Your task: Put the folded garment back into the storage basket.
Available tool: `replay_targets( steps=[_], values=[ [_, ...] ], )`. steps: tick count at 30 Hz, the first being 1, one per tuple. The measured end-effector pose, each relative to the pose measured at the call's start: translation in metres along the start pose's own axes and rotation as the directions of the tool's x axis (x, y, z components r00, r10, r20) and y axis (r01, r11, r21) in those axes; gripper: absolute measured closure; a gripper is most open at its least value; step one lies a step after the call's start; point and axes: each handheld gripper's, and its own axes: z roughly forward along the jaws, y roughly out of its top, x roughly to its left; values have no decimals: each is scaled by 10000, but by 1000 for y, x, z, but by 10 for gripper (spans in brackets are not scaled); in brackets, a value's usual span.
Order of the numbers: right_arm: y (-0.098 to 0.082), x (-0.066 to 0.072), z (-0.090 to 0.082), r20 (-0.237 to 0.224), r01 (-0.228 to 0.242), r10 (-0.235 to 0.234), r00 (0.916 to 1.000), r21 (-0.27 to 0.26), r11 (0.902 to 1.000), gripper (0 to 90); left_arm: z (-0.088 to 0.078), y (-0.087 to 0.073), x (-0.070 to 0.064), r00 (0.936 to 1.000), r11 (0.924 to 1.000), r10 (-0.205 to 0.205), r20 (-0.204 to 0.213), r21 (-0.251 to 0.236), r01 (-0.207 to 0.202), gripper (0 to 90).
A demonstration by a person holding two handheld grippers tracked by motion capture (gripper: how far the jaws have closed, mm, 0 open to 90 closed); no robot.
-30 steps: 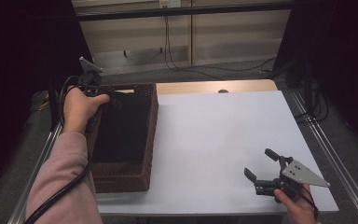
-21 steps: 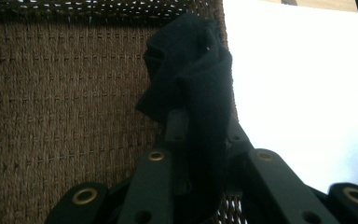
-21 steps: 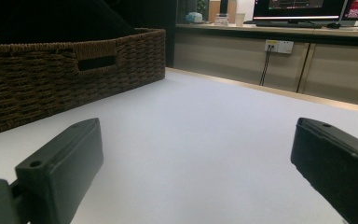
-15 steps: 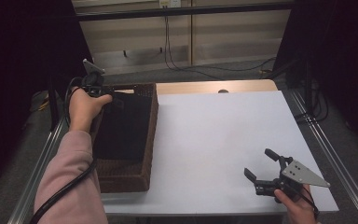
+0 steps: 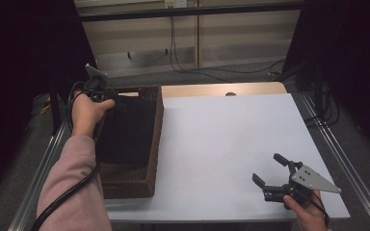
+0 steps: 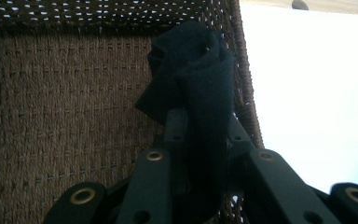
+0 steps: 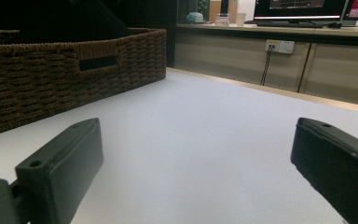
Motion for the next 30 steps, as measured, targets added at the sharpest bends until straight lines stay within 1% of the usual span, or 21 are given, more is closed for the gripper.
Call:
replay_targets(
  steps=[2,3,4,5,6,7,8,11,12,14,15,16,17,18,19,24,25,26,28,29,30],
  values=[
    [0,0,0,13,15,-15,10000,-6,10000,20,1,0,4,9996,9996,283,-28,-52,-284,770],
    [0,0,0,7,29,-29,10000,-8,10000,20,1,0,4,9996,9996,283,-28,-52,-284,770],
    [0,0,0,7,29,-29,10000,-8,10000,20,2,-1,3,10000,10000,2,-93,-70,-3,770],
    [0,1,0,4,25,-25,10000,-1,10000,20,3,-1,6,9996,9996,278,-59,-51,-279,768],
    [0,1,0,4,25,-25,10000,-1,10000,20,3,-1,6,9996,9996,278,-59,-51,-279,768],
    [0,1,0,9,9,-9,10000,7,10000,20,4,-2,7,9993,9997,239,-288,-104,-242,768],
    [0,1,0,4,0,0,10000,9,10000,20,6,-2,8,9997,9997,220,-105,-135,-221,768],
    [0,1,0,-3,6,-6,10000,8,10000,20,7,-2,10,9995,9994,259,-197,-218,-263,767],
    [0,1,0,-5,-10,10,10000,12,10000,20,8,-2,10,9997,9995,141,-219,-274,-147,765],
    [0,1,0,-7,5,-5,10000,-2,10000,20,11,-1,15,9988,9985,462,-168,-290,-467,764],
    [0,1,0,-18,-12,12,10000,6,10000,20,11,-1,15,9988,9985,462,-168,-290,-467,763],
    [0,1,0,-20,-10,10,10000,3,10000,20,11,-2,17,9982,9988,498,-330,3,-498,761],
    [0,1,0,-16,-14,14,10000,1,10000,20,13,-2,18,9982,9985,537,-276,-53,-538,759],
    [0,1,0,-11,-15,15,10000,-5,10000,20,16,-3,18,9995,9992,233,-225,-317,-240,759],
    [0,1,0,-21,-15,15,10000,0,10000,20,17,-3,20,9995,9990,296,-120,-329,-300,759],
    [0,1,1,-34,-23,23,10000,15,10000,20,21,-4,24,9996,9987,76,-278,-494,-90,748],
    [0,1,1,-35,-12,12,10000,5,10000,20,22,-5,26,9997,9985,145,-210,-520,-156,746],
    [0,1,1,-15,-10,10,10000,51,10000,20,21,-4,29,9989,9989,325,-345,-339,-336,743],
    [-1,1,1,-14,-3,3,10000,37,10000,20,24,-5,32,9990,9979,337,-293,-537,-353,735],
    [-1,1,1,20,-51,50,10000,54,10000,20,25,-6,34,9993,9985,-28,-366,-541,8,735],
    [-1,1,2,-21,-31,31,10000,51,10000,20,25,-6,37,9997,9988,45,-237,-490,-57,732]
  ],
)
